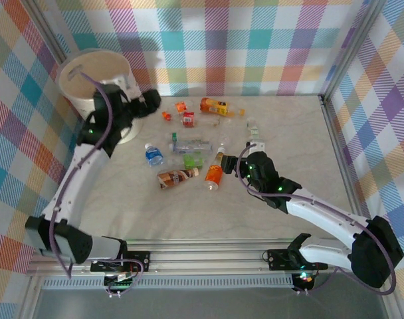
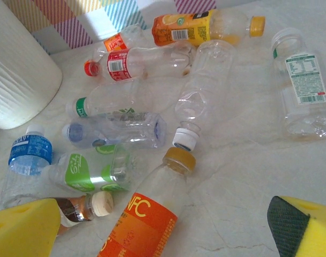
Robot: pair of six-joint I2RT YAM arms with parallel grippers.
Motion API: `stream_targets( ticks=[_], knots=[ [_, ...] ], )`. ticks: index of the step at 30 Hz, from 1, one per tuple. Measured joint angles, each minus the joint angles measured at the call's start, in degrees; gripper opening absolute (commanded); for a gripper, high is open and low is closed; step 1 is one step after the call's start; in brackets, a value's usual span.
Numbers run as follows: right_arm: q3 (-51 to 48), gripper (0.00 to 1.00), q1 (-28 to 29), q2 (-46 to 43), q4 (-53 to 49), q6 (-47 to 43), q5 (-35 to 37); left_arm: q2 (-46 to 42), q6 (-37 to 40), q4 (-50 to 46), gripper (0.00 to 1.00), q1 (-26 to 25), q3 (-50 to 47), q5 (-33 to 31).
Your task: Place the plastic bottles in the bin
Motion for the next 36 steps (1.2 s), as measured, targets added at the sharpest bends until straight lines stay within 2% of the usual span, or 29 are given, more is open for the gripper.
stream_targets(
  ticks=[2,6,10,15,26,36],
  knots=[
    [-0.04,1.0,0.0,-0.04,0.26,-0.02,0.42,-3.48,0.11,0.07,1.0,-3.19,-5.14,-0.02],
    [-0.04,1.0,0.0,-0.07,0.28,-0.09,0.55,-7.02,0.48,-0.72,1.0,-5.05,-12.22,-0.02],
    [-0.04,1.0,0.0,-0.04,0.28,-0.28,1.2,-7.5,0.48,-2.14,1.0,-6.14,-18.14,-0.39],
    [-0.04,1.0,0.0,-0.04,0.46,-0.48,1.73,-5.99,0.74,-3.5,1.0,-10.34,-23.1,-0.57],
    [-0.04,1.0,0.0,0.0,0.57,-0.5,1.88,10.25,7.87,-5.97,1.0,-14.97,-20.65,0.35],
    [-0.04,1.0,0.0,0.0,0.33,-0.5,1.92,14.8,10.38,-8.11,1.0,-18.12,-19.34,-0.13]
  ],
)
